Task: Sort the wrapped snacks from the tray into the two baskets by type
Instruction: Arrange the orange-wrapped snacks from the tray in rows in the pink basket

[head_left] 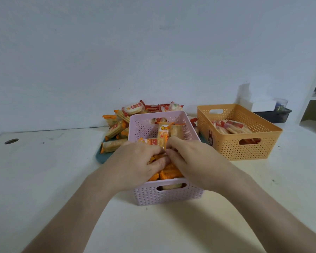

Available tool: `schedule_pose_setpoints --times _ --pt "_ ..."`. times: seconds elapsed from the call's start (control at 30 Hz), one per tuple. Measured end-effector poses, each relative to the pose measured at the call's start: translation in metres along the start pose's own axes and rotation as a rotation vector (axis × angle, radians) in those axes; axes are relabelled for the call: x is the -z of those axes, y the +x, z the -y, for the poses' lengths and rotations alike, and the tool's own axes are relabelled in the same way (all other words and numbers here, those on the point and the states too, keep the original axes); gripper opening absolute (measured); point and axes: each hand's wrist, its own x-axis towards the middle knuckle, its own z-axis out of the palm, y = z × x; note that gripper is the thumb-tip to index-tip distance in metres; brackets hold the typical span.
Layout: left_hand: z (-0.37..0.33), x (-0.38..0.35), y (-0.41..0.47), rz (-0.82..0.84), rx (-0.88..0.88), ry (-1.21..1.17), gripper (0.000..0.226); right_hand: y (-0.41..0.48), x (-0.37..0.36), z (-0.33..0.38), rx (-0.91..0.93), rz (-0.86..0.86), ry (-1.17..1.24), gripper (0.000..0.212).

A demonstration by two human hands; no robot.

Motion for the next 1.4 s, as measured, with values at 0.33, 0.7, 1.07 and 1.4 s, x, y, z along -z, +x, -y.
schedule_pose_setpoints --times 0.33,0.7,1.07,1.4 --pt "-0.001 0.035 0.011 0.25 0.063 -0.201 0.056 0.036 0.056 -0.017 -0.07 0.169 0.045 0.021" --pt "0.015 0.018 0.058 0.324 0.04 0.101 0.015 0.076 0.011 -0.025 0.075 0.722 -0.507 0.024" --pt "0.007 0.024 0.038 0.376 0.005 -0.068 0.033 0.083 0.003 -0.011 0.101 0.779 -0.387 0.023" --pt "0.008 0.02 0.02 0.267 0.015 -0.17 0.044 0.055 0.029 -0.02 -0.047 0.339 -0.278 0.057"
